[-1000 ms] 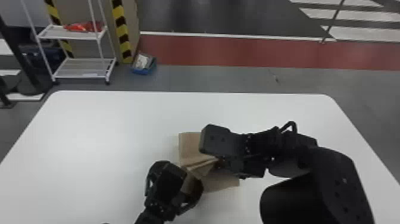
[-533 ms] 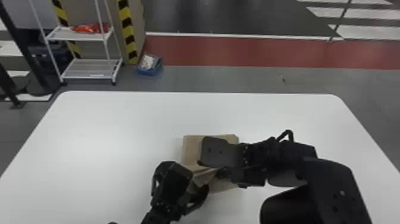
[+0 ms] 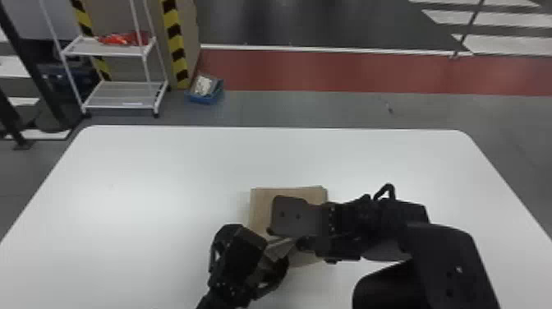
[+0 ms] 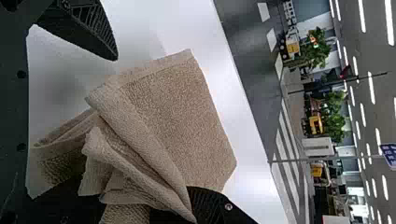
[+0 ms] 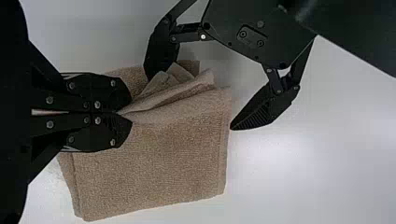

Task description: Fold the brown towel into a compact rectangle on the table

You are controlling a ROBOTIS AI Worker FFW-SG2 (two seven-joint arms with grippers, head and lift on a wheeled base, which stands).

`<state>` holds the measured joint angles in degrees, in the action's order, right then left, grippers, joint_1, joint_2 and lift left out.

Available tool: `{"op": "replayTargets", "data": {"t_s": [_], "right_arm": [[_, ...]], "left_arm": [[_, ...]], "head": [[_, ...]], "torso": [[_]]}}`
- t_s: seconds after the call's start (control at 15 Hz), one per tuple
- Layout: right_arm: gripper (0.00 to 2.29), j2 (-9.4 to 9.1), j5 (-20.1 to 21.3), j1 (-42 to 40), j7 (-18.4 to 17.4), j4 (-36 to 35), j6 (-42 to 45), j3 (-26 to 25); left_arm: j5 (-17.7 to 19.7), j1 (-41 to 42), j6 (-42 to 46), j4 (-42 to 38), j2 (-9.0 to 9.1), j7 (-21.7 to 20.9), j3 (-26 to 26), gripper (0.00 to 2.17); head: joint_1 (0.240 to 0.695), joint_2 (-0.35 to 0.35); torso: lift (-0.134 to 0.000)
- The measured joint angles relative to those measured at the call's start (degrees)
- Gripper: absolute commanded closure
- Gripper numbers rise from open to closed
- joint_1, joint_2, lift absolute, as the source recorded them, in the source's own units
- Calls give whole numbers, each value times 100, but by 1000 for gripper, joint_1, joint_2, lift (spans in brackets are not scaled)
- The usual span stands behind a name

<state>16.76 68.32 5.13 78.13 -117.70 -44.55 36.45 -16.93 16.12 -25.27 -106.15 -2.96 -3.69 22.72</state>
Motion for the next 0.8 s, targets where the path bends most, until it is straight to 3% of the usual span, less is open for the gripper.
{"op": "replayTargets", "data": {"t_s": [0.67,0.73,0.8], "right_arm": [[1426,-90,30,73,0,45,28,63],[1281,-93,47,59,0,51,29,88],[657,-94,67,51,0,59,24,103]], "left_arm": [[-11,91,17,-153,-30,-17,-71,80],[-4,81,18,-153,-30,-19,-77,80],[1,73,18,-153,-29,-24,-80,80]], "head": [[695,-28],[695,-25],[695,-24]], "torso": [[-124],[-124],[-124]]}}
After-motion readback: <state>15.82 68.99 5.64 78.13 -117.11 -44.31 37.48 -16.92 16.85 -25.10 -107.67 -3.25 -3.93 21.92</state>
